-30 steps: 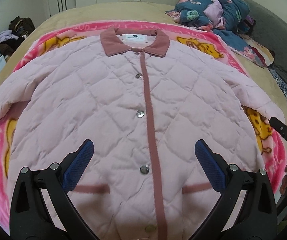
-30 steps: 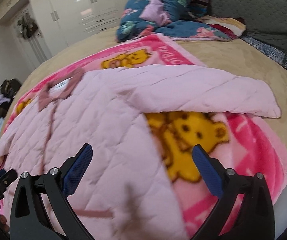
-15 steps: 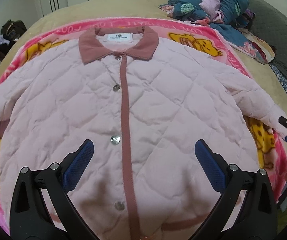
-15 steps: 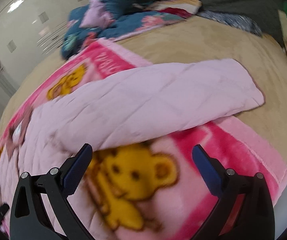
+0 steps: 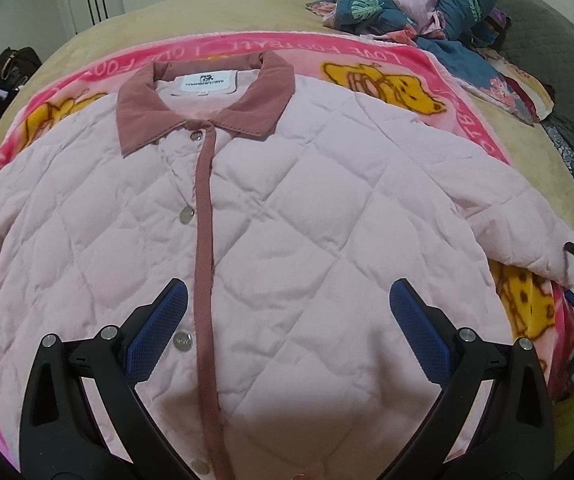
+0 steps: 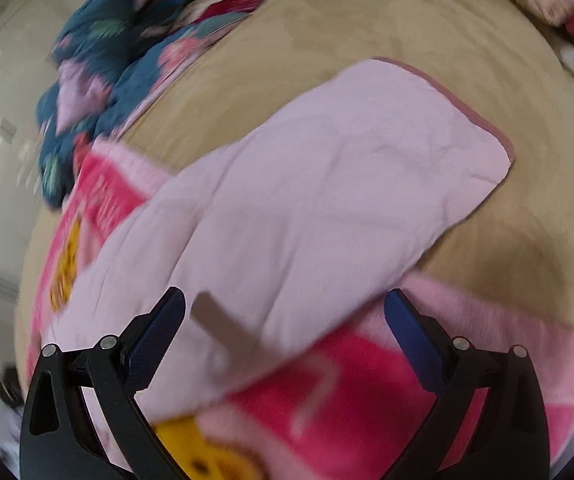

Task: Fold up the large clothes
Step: 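Move the right tool toward the jacket sleeve beside it, then grasp the sleeve cuff with the right gripper and lift it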

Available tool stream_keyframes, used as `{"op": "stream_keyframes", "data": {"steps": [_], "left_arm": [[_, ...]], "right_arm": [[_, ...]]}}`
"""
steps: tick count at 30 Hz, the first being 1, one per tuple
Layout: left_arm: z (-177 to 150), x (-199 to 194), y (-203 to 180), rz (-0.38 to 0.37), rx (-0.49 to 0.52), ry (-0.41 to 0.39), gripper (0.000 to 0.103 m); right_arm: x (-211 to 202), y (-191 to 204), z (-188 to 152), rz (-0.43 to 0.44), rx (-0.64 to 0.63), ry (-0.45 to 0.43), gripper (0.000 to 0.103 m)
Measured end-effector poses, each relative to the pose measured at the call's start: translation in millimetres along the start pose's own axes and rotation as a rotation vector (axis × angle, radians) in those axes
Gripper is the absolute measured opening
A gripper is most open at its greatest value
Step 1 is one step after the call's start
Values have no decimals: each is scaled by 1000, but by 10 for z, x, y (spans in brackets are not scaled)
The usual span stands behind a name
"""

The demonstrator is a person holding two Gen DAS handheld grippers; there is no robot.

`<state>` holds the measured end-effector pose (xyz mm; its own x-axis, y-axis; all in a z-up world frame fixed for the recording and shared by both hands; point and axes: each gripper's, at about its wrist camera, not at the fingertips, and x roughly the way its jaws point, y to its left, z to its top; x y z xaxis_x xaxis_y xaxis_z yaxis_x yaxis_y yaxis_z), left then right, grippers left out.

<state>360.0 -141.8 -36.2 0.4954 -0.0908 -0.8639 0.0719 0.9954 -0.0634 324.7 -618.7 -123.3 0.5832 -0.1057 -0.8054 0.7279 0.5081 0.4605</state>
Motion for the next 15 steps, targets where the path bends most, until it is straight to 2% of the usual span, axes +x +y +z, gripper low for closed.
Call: {"op": "stream_keyframes", "data": {"steps": [1, 3, 6, 8, 11, 15], "left_arm": [[18, -8, -4, 4, 2, -5, 95], [56, -27, 5, 12, -3, -13, 95], [115, -59, 59, 31, -10, -19, 95], [156, -101, 107, 47, -16, -26, 95], [211, -179, 180, 60, -22, -29, 95], [280, -302, 292, 81, -34, -45, 95]], "right_arm": [[16, -56, 60, 19, 25, -17, 99], [71, -140, 146, 36, 73, -15, 92], [128, -192, 226, 53, 113, -16, 75], [100, -157, 269, 58, 87, -44, 50], [-23, -45, 309, 95, 46, -86, 33], [-354, 313, 394, 177, -75, -174, 24]]}}
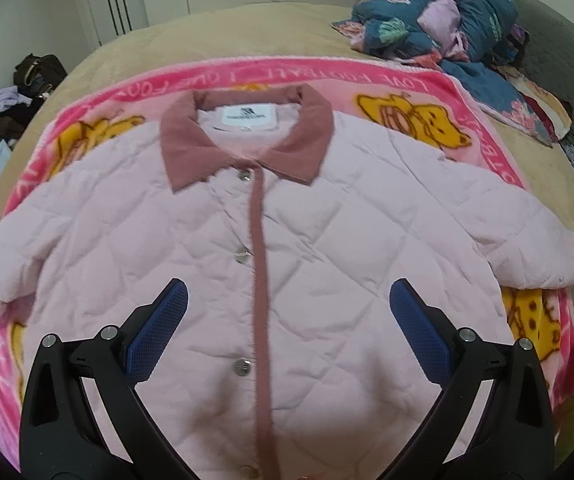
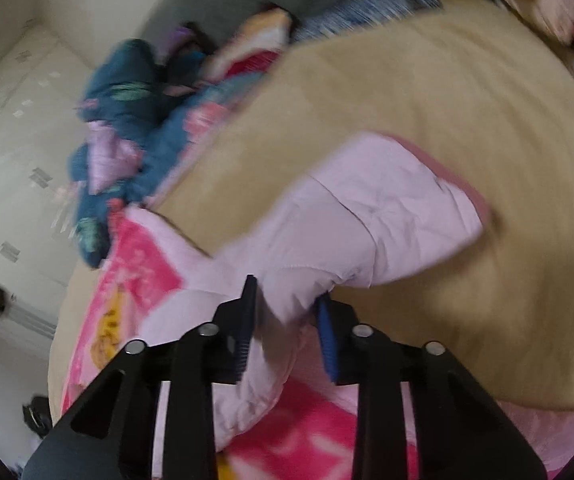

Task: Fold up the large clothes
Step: 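Grasp the sleeve cuff with the right gripper and lift it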

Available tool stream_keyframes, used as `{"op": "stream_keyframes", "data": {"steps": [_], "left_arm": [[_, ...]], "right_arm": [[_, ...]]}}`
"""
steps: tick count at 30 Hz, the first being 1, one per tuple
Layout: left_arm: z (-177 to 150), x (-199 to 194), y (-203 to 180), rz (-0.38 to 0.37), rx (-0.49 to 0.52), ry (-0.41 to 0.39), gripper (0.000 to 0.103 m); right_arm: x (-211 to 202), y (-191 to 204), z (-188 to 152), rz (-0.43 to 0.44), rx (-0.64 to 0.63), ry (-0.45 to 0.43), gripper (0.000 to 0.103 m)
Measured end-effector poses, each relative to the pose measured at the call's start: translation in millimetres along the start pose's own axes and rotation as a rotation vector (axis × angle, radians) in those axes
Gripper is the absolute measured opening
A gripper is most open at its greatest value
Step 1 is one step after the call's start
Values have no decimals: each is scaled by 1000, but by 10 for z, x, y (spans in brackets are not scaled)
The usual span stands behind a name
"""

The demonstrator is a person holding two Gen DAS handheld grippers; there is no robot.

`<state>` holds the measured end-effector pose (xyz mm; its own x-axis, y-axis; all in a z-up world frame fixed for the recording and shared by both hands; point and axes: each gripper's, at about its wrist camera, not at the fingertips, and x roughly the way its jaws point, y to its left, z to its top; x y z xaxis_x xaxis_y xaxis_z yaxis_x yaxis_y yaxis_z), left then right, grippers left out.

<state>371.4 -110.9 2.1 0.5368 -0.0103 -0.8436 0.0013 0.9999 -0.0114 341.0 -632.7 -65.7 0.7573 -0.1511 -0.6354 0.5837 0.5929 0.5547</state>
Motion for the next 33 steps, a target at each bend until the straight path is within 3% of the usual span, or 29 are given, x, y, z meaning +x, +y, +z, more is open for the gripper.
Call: {"op": "stream_keyframes", "data": {"steps": [6, 12, 23, 33], "left_arm": [[57, -198, 224, -20, -54, -23, 95], [13, -374, 404, -17, -59, -39, 95], [-61, -671, 884, 4, -92, -75, 95], [-124, -766, 1341, -62, -146, -72, 95]], "right_arm": [[-399, 695, 81, 113, -184, -82, 20], [-805, 1206, -63, 192, -363, -137, 20], [-1046, 2013, -615, 308, -604, -131, 19], [-1117, 2619, -1173, 411, -716, -100, 18]]}}
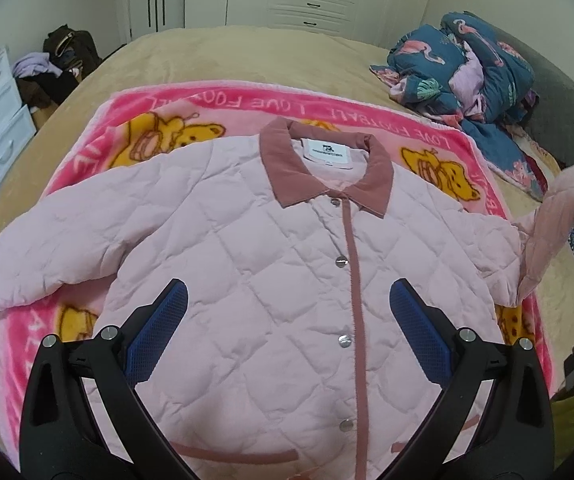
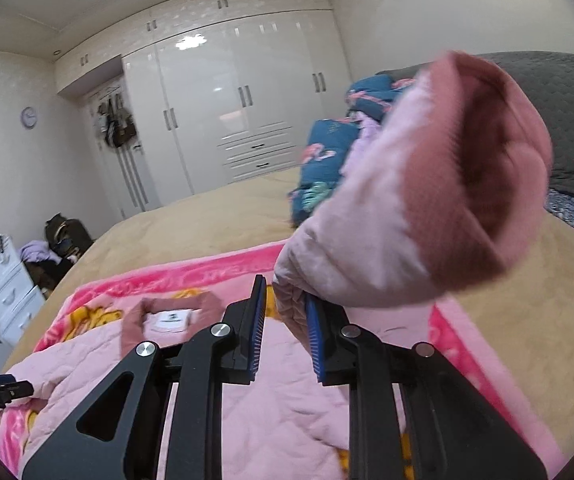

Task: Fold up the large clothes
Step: 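Grasp the sleeve cuff with the right gripper and lift it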

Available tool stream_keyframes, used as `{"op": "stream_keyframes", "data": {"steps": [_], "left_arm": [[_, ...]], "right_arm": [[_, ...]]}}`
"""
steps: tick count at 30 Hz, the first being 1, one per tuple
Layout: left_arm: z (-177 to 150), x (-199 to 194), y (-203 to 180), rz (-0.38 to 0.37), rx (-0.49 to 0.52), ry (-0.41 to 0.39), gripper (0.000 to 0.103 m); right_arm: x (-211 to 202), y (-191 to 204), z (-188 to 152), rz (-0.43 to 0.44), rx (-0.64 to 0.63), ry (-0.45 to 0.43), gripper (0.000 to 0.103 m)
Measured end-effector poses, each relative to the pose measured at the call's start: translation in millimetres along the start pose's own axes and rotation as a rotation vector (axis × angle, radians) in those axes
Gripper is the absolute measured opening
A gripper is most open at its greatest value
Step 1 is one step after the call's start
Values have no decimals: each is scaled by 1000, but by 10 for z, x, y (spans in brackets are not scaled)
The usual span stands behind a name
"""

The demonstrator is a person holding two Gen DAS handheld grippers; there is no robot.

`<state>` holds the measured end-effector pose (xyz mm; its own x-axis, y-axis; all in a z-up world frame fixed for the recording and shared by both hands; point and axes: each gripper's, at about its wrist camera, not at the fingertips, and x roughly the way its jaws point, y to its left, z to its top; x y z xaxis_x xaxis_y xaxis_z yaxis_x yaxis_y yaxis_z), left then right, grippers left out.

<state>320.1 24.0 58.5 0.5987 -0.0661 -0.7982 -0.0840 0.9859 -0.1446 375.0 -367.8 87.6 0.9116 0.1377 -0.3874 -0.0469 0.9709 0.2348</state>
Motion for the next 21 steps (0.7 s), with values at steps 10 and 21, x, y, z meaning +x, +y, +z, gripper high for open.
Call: {"op": "stream_keyframes", "data": {"steps": [10, 21], "left_arm": [[20, -55, 380, -74, -98, -12, 95], [-134, 64, 740, -149, -186, 10, 95]], "right_arm": [[140, 727, -211, 94, -63, 40, 16], [601, 1513, -771, 204, -133, 150, 5]]}}
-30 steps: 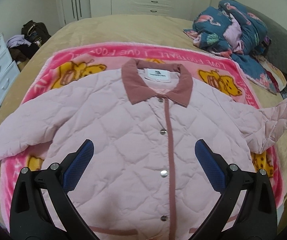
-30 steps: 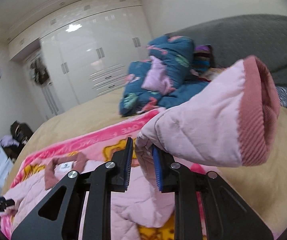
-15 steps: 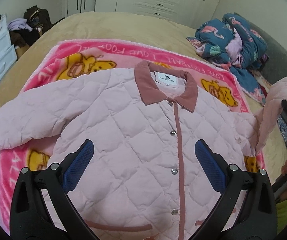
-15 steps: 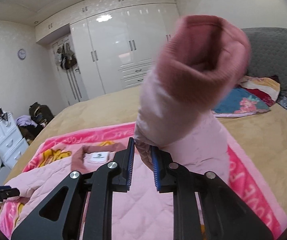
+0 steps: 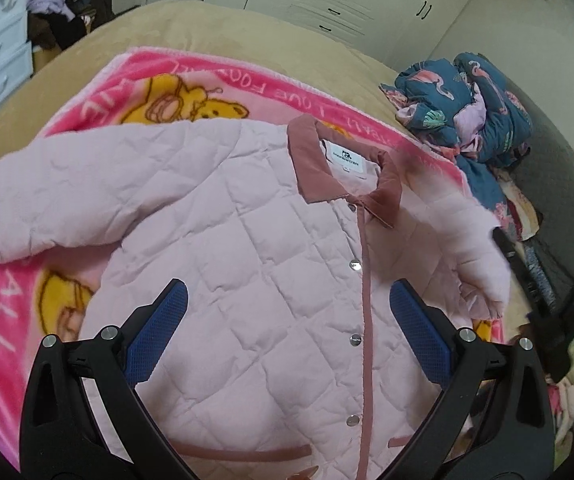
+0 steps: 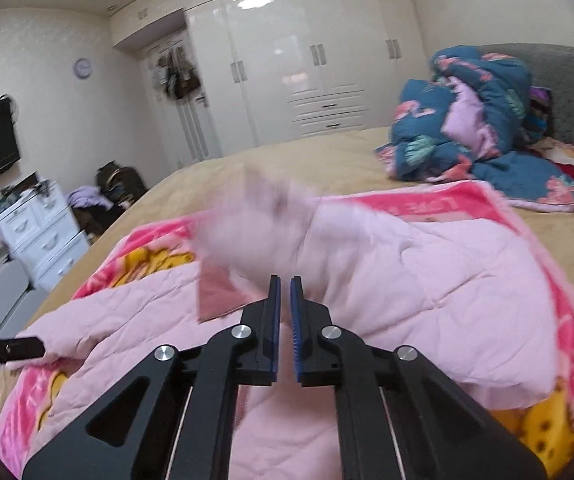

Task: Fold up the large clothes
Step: 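Grasp the sleeve cuff with the right gripper and lift it, then fold the held sleeve across the jacket front toward the left tool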

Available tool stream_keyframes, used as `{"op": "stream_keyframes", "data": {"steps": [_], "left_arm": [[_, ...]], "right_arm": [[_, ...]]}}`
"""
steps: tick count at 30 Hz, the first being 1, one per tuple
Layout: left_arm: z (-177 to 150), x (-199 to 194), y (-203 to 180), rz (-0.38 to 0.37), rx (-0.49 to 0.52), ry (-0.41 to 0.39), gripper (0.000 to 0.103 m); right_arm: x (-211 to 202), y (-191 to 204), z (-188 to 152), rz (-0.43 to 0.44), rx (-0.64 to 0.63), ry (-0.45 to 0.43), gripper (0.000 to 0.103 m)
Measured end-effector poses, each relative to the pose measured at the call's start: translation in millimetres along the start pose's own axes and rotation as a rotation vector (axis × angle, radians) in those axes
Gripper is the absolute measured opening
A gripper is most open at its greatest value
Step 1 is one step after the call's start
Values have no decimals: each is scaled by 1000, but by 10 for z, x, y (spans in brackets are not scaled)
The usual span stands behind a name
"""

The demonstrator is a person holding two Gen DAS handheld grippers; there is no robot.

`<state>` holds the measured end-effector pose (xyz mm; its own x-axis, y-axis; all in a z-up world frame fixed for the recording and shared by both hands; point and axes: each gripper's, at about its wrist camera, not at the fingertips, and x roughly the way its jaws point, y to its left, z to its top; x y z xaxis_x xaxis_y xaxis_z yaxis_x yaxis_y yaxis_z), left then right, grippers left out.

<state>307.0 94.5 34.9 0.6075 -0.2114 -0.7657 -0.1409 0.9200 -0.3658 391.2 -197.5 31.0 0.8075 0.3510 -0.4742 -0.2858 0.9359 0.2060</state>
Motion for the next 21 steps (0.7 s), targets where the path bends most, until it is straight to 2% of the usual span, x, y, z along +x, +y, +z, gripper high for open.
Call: {"op": "stream_keyframes", "data": {"steps": [3, 7, 9, 11, 13, 15, 16, 17, 19, 21], "left_arm": [[-50, 79, 77, -10, -25, 20, 95], [-113, 216, 74, -28, -35, 57, 95], [-132, 312, 9, -38, -22, 73, 95], [-144, 437, -83, -65, -21, 101, 95], [-150, 530, -165, -80, -25, 118, 95], [-159, 622, -283, -89, -11, 131, 95], [-162, 665, -333, -88, -8, 137, 95], [-159, 717, -382, -96, -9, 145, 95], [-147, 821, -474, -118, -23, 163, 95], [-121, 958, -588, -146, -34, 182, 95]], "right_arm": [[212, 216, -143, 16, -30, 61, 5], [241, 322, -320, 40, -68, 116, 5], [202, 288, -415, 17, -81, 140, 15], [178, 151, -508, -17, -62, 176, 47], [158, -29, -577, -79, -43, 183, 53], [149, -138, -651, -233, -128, 200, 57], [158, -165, -702, -301, -188, 210, 66], [159, -180, -753, -351, -249, 214, 70], [120, -213, -838, -367, -316, 217, 75], [35, -270, -887, -374, -319, 209, 78]]}}
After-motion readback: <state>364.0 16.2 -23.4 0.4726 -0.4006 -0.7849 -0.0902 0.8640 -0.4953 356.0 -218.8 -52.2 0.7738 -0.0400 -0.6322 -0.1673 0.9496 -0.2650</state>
